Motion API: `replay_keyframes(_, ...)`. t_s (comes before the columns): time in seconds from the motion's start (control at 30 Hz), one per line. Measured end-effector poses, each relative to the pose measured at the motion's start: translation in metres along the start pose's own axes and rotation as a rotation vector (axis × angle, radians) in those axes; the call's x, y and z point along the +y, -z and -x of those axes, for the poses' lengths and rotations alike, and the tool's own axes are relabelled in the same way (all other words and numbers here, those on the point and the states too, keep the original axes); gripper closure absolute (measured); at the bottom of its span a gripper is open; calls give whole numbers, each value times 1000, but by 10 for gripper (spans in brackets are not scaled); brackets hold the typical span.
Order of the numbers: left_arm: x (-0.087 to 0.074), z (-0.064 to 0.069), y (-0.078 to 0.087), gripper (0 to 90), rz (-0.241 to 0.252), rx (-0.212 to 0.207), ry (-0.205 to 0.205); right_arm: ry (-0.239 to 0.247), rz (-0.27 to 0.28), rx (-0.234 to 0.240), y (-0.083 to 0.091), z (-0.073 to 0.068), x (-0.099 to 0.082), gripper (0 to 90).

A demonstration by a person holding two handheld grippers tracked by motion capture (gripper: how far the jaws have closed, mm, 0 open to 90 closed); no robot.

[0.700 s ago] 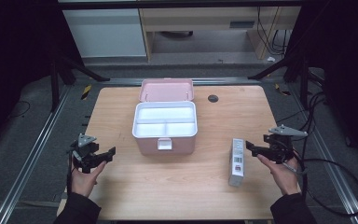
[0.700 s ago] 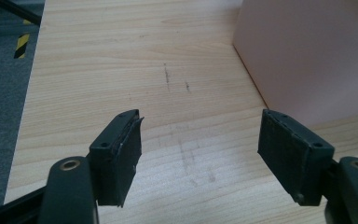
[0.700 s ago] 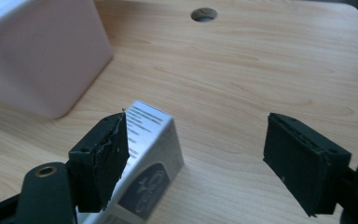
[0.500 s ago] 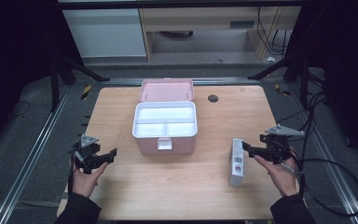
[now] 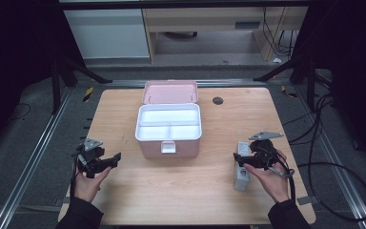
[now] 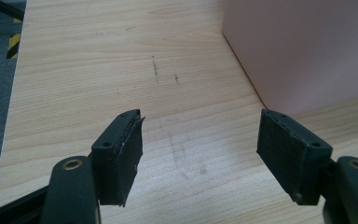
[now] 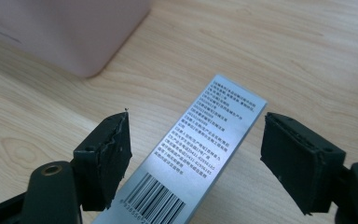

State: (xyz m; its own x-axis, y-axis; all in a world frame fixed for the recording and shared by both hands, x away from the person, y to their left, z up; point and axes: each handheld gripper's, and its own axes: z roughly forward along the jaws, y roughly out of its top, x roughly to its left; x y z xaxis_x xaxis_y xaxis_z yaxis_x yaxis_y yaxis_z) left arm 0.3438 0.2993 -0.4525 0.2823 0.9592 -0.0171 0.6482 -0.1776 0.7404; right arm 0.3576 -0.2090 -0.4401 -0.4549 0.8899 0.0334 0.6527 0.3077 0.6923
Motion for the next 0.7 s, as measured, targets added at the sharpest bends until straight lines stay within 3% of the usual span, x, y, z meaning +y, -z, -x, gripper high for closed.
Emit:
replay_keyframes(0.1,0,1,-1,309,-3,-3,-4,9,-38,-18,-8,0,-1,285)
replay_keyframes(0.27,-1,1,-3,310,-13,-2,-6,15,-41,-12,-13,1,1,434)
replay_keyframes(0.43,-1,1,-4,311,-17,-3,-12,28,-67,-4,-18,2,1,524)
replay_keyframes(0.5,-1,1,-4,311,-17,-1,-12,38,-72,-9,-18,1,2,516)
replay_keyframes(0.53,-1,0,-4,311,-20,-4,-12,46,-88,-2,-18,1,2,444)
replay_keyframes(0.7,-1,0,-4,311,-28,-5,-12,57,-129,-23,-13,2,3,440)
